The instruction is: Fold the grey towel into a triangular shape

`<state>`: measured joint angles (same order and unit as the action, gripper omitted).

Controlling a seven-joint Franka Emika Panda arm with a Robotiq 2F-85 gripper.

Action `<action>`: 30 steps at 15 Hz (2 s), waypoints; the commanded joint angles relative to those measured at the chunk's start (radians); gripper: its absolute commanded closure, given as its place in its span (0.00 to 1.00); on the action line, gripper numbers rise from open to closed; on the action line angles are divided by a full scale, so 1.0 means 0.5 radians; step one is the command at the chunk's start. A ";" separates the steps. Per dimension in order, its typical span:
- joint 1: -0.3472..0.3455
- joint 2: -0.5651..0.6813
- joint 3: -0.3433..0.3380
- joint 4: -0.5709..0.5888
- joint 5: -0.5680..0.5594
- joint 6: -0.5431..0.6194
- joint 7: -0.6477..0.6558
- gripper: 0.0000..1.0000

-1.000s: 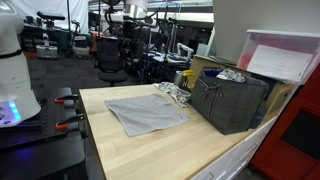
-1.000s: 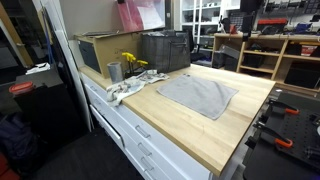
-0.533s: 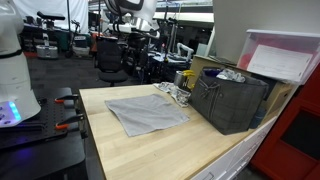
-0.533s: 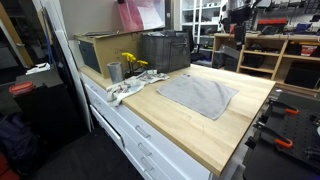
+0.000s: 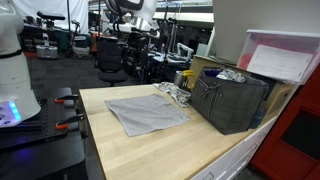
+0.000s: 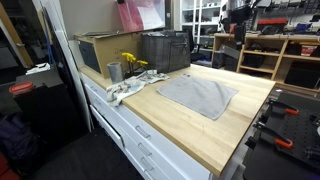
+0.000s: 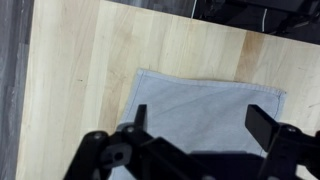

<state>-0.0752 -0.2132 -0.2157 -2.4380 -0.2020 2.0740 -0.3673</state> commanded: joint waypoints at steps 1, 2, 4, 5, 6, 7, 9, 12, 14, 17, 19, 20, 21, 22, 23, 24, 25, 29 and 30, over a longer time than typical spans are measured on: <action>-0.035 0.001 0.035 0.003 0.009 -0.005 -0.007 0.00; -0.035 0.001 0.035 0.003 0.009 -0.005 -0.007 0.00; -0.048 0.054 0.045 0.014 -0.033 0.044 0.052 0.00; -0.049 0.080 0.044 0.021 0.001 0.084 0.058 0.00; -0.045 0.131 0.037 0.033 0.061 0.171 0.064 0.00; -0.043 0.165 0.036 0.038 0.102 0.240 0.069 0.00; -0.032 0.273 0.044 0.053 0.204 0.449 0.057 0.00; -0.032 0.459 0.075 0.098 0.339 0.675 0.034 0.00; -0.046 0.599 0.102 0.145 0.381 0.771 0.040 0.00; -0.078 0.788 0.136 0.232 0.428 0.832 0.034 0.00; -0.097 0.865 0.157 0.297 0.421 0.786 0.058 0.00; -0.096 0.783 0.164 0.207 0.372 0.800 0.053 0.00; -0.106 0.827 0.172 0.238 0.372 0.800 0.054 0.00; -0.113 0.857 0.177 0.260 0.371 0.800 0.055 0.00; -0.115 0.873 0.179 0.274 0.371 0.800 0.055 0.00; -0.115 0.876 0.179 0.280 0.371 0.800 0.056 0.00; -0.144 0.881 0.211 0.271 0.461 0.878 -0.029 0.00; -0.213 1.029 0.415 0.361 0.879 1.157 -0.164 0.00; -0.218 1.120 0.488 0.438 0.972 1.227 -0.191 0.00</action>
<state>-0.1562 0.2599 -0.0537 -2.2922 0.1617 2.6040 -0.4062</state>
